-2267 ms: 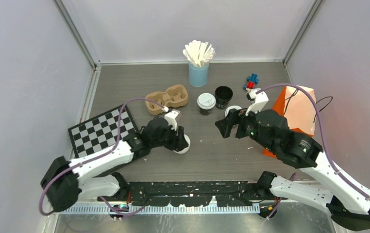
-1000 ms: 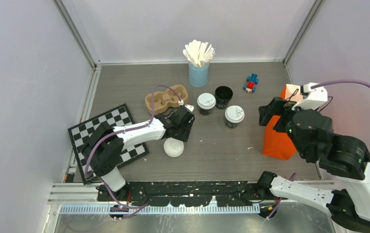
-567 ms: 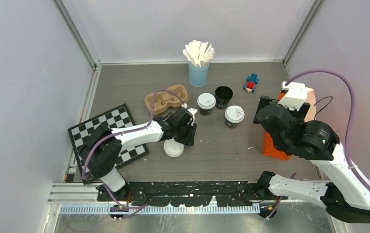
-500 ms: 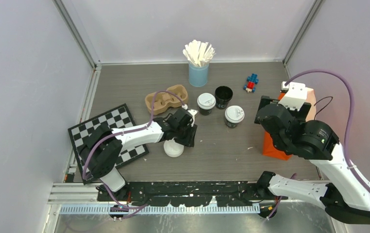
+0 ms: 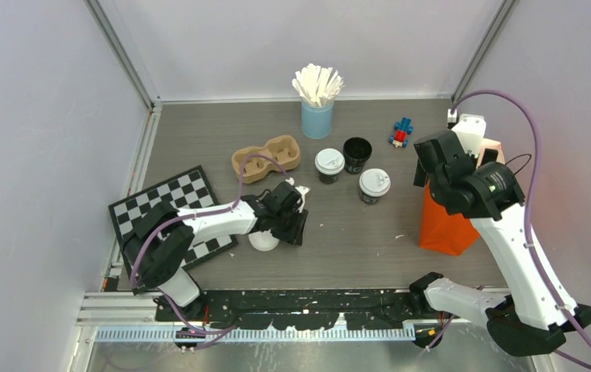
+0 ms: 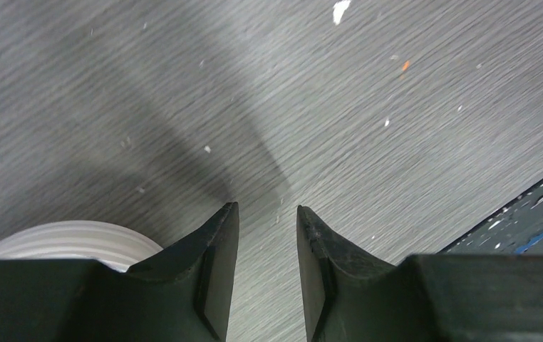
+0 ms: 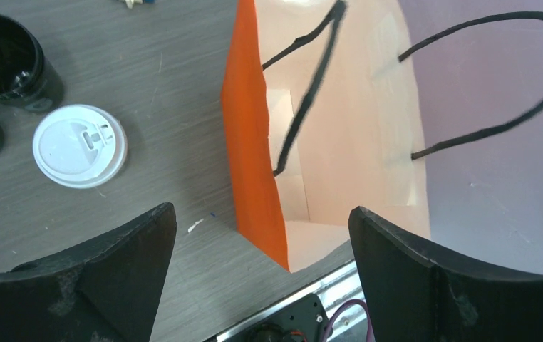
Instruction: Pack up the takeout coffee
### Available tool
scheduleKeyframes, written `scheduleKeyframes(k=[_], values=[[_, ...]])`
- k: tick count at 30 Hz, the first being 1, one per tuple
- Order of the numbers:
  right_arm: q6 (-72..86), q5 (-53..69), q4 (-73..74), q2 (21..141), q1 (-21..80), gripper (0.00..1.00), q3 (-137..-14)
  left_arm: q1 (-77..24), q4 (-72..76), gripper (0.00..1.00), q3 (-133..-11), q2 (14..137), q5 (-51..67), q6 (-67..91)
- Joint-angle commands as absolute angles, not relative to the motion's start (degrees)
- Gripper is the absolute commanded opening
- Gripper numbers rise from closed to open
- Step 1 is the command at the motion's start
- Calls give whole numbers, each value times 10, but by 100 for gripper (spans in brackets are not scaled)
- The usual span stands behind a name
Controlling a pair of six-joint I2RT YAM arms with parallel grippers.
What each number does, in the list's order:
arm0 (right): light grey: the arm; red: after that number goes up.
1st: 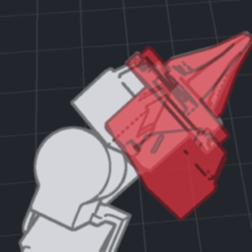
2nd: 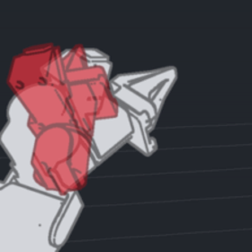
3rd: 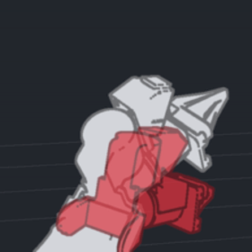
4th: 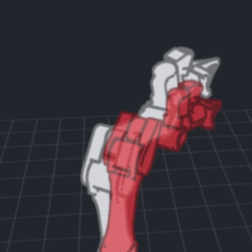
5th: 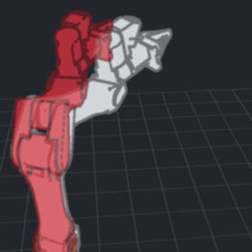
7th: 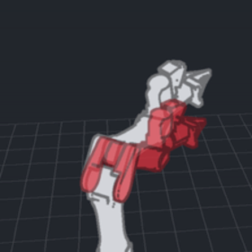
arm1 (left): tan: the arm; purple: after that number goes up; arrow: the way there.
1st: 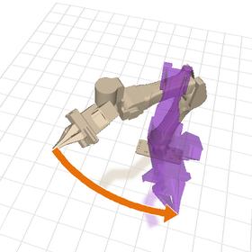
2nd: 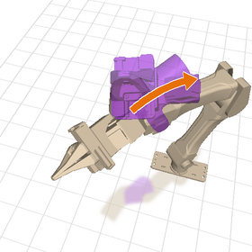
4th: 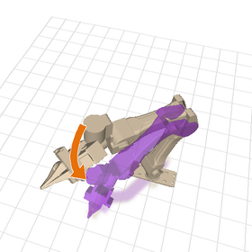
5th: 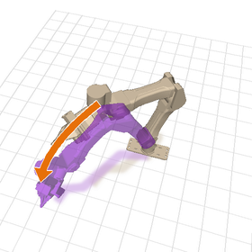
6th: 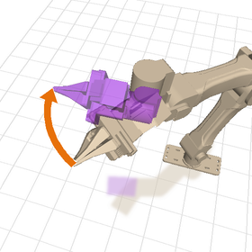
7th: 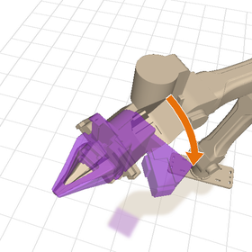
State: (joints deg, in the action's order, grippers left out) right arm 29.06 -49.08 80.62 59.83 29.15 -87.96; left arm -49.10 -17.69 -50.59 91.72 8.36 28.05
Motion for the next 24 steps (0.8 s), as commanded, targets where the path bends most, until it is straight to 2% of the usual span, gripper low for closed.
scheduleKeyframes(k=[1,10,15,22,23,24], values=[[244,-415,784,614,249,95,-887,-490,-191,37,-493,876,66,273],[194,-282,700,636,123,91,-853,-483,-240,35,-497,833,29,273],[176,-238,656,655,72,85,-833,-483,-283,38,-566,802,42,254],[160,-232,604,680,19,65,-814,-483,-334,43,-640,750,68,281],[159,-229,599,682,13,61,-812,-483,-340,43,-643,742,73,288],[157,-226,596,683,10,50,-811,-483,-346,43,-643,734,77,295]])
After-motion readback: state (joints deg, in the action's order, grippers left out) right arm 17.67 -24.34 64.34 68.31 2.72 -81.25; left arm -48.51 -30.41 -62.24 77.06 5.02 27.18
